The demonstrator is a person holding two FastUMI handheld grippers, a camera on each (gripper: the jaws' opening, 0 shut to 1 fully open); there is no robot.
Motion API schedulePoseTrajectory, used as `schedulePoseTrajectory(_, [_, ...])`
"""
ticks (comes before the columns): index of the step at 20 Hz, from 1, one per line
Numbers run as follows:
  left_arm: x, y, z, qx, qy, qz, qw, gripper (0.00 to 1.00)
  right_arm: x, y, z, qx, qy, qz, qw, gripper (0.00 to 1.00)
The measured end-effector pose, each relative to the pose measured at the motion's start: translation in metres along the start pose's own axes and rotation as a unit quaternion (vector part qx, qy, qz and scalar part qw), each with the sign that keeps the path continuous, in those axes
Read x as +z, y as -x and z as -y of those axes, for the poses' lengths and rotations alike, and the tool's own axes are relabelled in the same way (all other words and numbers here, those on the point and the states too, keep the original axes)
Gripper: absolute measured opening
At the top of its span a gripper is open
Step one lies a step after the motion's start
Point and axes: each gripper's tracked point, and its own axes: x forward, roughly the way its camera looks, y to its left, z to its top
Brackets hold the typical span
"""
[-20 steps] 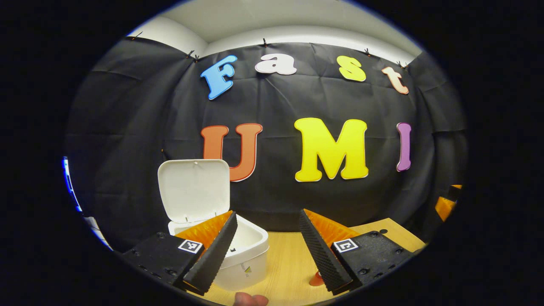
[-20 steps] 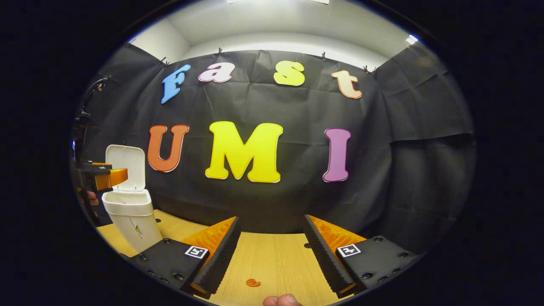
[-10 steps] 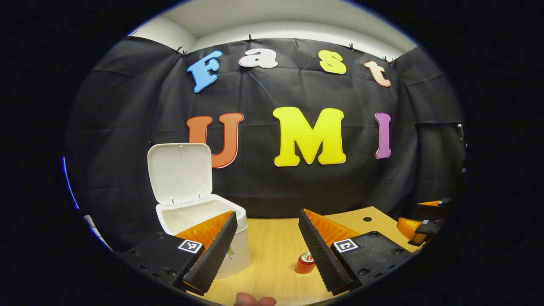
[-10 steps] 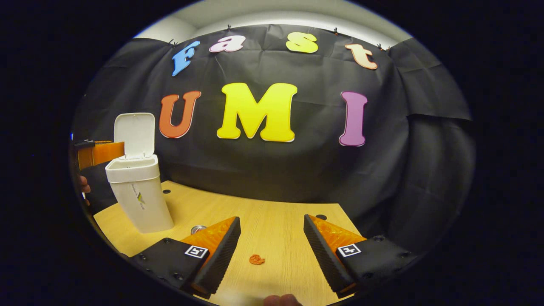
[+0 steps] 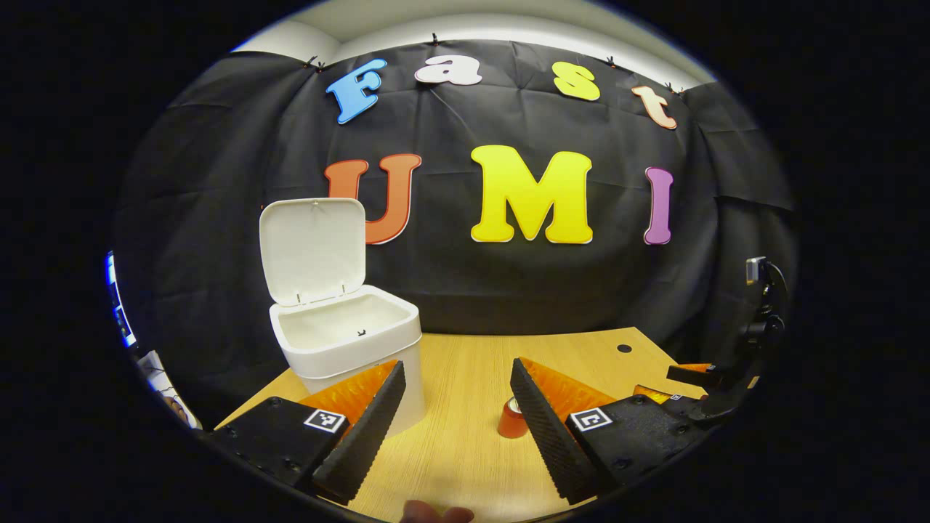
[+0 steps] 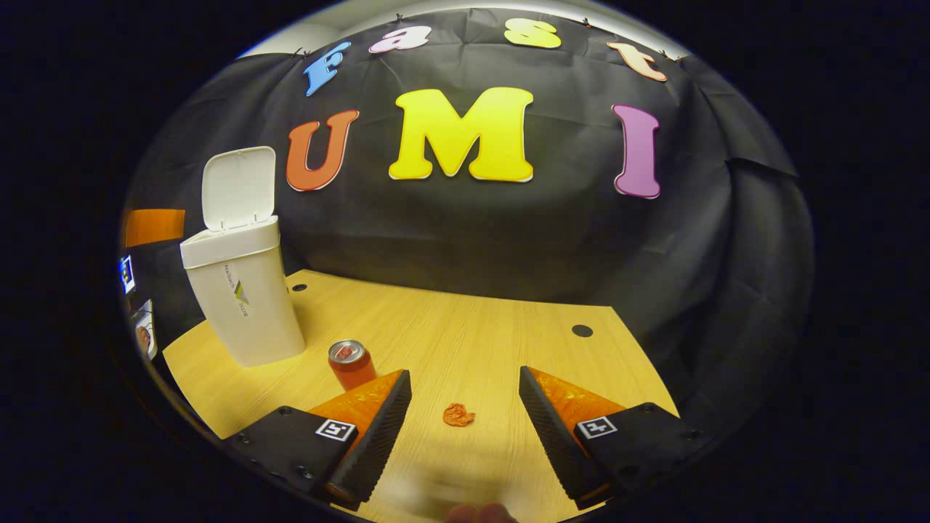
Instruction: Press the lid of the desktop garbage bin to open it, pick up the crumpled paper on the desktop and throw it into the bin, then pick up the pop can on the desktop and drop it into the bin, and finally close the garbage bin lid.
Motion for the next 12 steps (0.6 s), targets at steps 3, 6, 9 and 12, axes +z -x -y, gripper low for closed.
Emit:
schedulePoseTrajectory(3, [-0.006,0.003,-0.010,0.014,-0.016,-0.010,1.000,0.96,-0.035,-0.026,-0.005,0.013,0.002,-0.050,0.999,0.95])
schedulePoseTrajectory(6, [-0.008,0.007,-0.015,0.019,-0.031,-0.014,0.999,0.96,-0.059,-0.047,-0.007,0.024,0.021,-0.089,0.996,0.94])
schedulePoseTrajectory(9, [-0.012,0.009,-0.017,0.022,-0.033,-0.023,0.999,0.96,-0.085,-0.070,-0.014,0.044,0.033,-0.126,0.991,0.95])
schedulePoseTrajectory(12, [-0.017,0.012,-0.021,0.028,-0.043,-0.033,0.998,0.96,-0.106,-0.091,-0.010,0.045,0.041,-0.157,0.986,0.95])
